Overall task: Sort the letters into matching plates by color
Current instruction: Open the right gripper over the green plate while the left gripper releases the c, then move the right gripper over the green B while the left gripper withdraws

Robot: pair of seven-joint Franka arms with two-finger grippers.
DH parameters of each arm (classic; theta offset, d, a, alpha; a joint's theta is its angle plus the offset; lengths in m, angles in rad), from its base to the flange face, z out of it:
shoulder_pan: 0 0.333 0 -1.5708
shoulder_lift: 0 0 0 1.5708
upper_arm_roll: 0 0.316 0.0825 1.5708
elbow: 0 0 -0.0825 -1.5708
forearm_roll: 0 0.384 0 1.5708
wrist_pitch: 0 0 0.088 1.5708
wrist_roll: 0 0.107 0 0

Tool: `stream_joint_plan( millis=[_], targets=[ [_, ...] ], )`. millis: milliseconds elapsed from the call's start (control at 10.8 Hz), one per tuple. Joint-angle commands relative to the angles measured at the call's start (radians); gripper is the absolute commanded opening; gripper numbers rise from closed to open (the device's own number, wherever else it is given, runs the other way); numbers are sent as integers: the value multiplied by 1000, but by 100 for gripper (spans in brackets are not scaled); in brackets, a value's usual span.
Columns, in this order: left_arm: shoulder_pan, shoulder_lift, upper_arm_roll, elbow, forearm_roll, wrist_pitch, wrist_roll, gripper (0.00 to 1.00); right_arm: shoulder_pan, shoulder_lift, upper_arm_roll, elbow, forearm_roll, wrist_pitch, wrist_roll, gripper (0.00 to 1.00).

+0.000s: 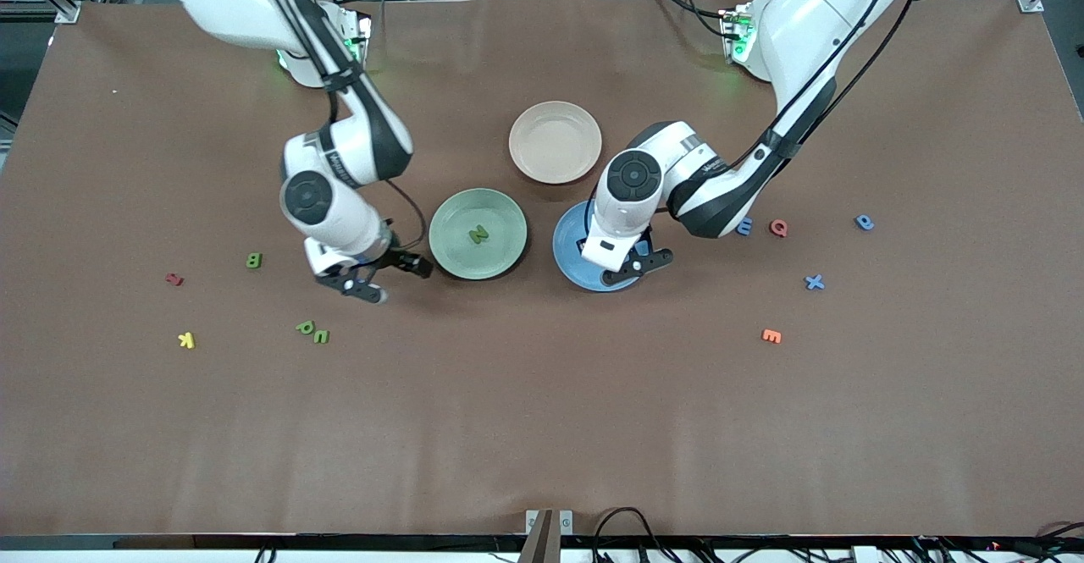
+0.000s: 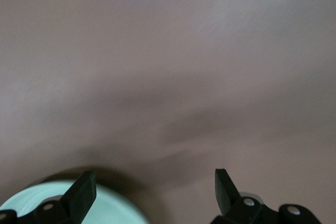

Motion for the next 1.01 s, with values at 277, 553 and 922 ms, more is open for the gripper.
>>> stream_joint_plan(
  millis=[277,553,922],
  targets=[
    [-20,44,36,41,52,35,-53,100,-375,-54,120,-16,-211,-70,-398,100],
    [2,27,37,43,48,27,-54,100,-532,-86,151,-57,-288,-65,-600,100],
    [80,-36,36,38,49,-39,37,100,-693,-94,220,-91,-372,-58,-684,100]
  ],
)
